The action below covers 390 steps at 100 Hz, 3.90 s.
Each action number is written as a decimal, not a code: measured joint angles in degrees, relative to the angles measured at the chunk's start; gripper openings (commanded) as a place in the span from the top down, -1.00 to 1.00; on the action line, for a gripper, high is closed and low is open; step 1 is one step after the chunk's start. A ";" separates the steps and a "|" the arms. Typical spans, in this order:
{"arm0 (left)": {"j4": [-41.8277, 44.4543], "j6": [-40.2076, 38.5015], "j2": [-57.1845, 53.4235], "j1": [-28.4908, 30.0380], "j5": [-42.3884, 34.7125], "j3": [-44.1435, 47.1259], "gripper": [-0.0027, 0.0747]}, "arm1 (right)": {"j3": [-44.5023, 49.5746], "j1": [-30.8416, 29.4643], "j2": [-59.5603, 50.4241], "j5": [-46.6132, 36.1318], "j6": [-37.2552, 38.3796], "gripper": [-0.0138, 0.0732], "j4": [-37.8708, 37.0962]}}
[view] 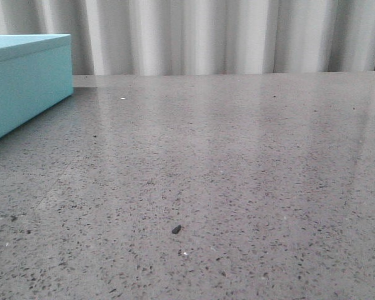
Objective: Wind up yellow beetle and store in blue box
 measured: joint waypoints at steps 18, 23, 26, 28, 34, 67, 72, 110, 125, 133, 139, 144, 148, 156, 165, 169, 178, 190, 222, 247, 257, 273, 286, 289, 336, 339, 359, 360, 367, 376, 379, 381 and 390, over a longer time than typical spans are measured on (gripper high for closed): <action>0.00 0.00 1.09 0.00 0.00 0.00 0.56 | 0.00 0.00 0.00 0.00 0.00 0.82 0.00; 0.00 0.00 1.18 0.00 0.00 0.00 0.56 | 0.00 0.00 0.00 0.00 0.00 0.82 0.00; 0.00 0.00 1.18 0.00 0.00 0.00 0.56 | 0.00 0.00 0.00 0.00 0.00 0.82 0.00; 0.00 0.00 1.18 0.00 0.00 0.00 0.56 | 0.00 0.00 0.00 0.00 0.00 0.82 0.00; 0.00 0.00 1.18 0.00 0.00 0.00 0.52 | 0.00 0.00 0.00 0.00 0.00 0.82 0.00; -0.48 0.00 1.18 0.00 0.00 0.00 0.03 | 0.00 0.00 0.00 0.00 -0.11 0.82 0.00; -0.48 0.00 1.18 0.00 0.00 0.00 0.03 | 0.00 0.00 0.00 0.00 -0.10 0.82 0.00; -1.89 -0.28 1.18 0.00 -0.11 0.00 0.04 | 0.00 0.00 0.00 1.02 -0.22 0.82 0.00; -1.97 -1.73 0.93 0.00 -0.11 0.00 0.44 | 0.00 0.00 -0.05 1.02 -0.22 0.82 0.00; -1.97 -1.98 -0.14 0.00 -0.23 0.00 0.82 | 0.11 0.00 -0.54 1.02 -0.22 0.82 -0.23; -1.97 -1.98 -1.34 0.00 -0.64 0.00 0.98 | 0.65 0.00 -1.19 0.78 -0.22 0.82 -0.32; -2.11 -2.05 -2.64 0.00 -1.46 0.00 0.99 | 1.47 0.00 -2.14 -0.02 -0.22 0.82 -0.47; -2.31 -2.05 -3.85 0.00 -2.22 0.00 0.99 | 2.29 0.00 -2.89 -0.69 -0.22 0.82 -1.10; -2.69 -2.10 -6.42 0.00 -3.04 0.00 0.99 | 5.05 0.00 -5.17 -2.78 -0.22 0.82 -2.58; -2.93 -2.10 -9.08 0.00 -3.27 0.00 0.99 | 9.14 0.00 -8.09 -5.69 -0.22 0.82 -4.70; -3.03 -2.10 -10.41 0.00 -3.27 0.00 0.99 | 11.28 0.00 -9.58 -7.03 -0.22 0.82 -5.24; -3.57 -2.19 -13.37 0.00 -4.15 0.00 0.99 | 15.66 0.00 -13.11 -10.01 -0.22 0.82 -5.78; -5.74 -2.19 -17.36 0.00 -7.11 0.00 0.99 | 22.38 0.00 -18.19 -14.28 -0.22 0.82 -5.99; -8.65 -2.23 -26.94 0.00 -12.31 3.44 0.99 | 38.80 0.00 -33.44 -25.70 -0.22 0.82 -6.73; -8.76 -1.99 -36.66 0.00 -20.76 16.47 0.99 | 45.93 0.00 -42.06 -29.96 -0.35 0.82 -7.02; -9.00 -1.90 -41.71 0.00 -23.14 23.43 0.99 | 47.02 0.00 -44.39 -30.51 -0.35 0.82 -7.02; -10.37 -1.90 -51.89 0.00 -28.51 34.61 0.99 | 47.98 0.00 -45.94 -32.61 -0.35 0.82 -7.02; -10.61 -1.90 -60.98 0.00 -32.92 42.96 0.99 | 48.11 0.00 -46.03 -33.63 -0.35 0.82 -7.02; -10.76 -1.90 -63.53 0.00 -34.10 44.73 0.99 | 48.11 0.00 -46.03 -33.89 -0.35 0.82 -7.02; -11.56 -1.90 -92.65 0.00 -44.73 66.32 0.99 | 57.25 0.00 -46.03 -50.76 -0.35 0.82 -7.52; -11.70 -1.90 -93.84 0.00 -45.10 66.95 0.99 | 58.09 0.00 -46.03 -52.58 -0.35 0.82 -7.52; -12.20 -1.90 -99.19 0.00 -46.99 69.98 0.99 | 64.76 0.00 -46.03 -63.76 -0.35 0.82 -7.66; -12.21 -1.90 -99.23 0.00 -46.99 70.26 0.99 | 64.97 0.00 -46.03 -64.41 -0.35 0.82 -7.66; -12.91 -1.90 -99.97 0.00 -47.12 71.13 0.99 | 66.96 0.00 -46.03 -67.20 -0.35 0.82 -7.66; -14.39 -1.90 -100.51 0.00 -47.24 72.08 0.99 | 69.22 0.00 -46.03 -69.15 -0.35 0.82 -7.66; -14.66 -1.90 -100.51 0.00 -47.36 72.32 0.99 | 70.04 0.00 -46.03 -69.47 -0.35 0.82 -7.66; -14.90 -1.90 -100.61 0.00 -47.36 72.43 0.99 | 70.36 0.00 -46.03 -69.67 -0.35 0.82 -7.66; -15.03 -1.90 -100.61 0.00 -47.48 73.48 0.99 | 72.29 0.00 -46.03 -70.01 -0.35 0.82 -7.66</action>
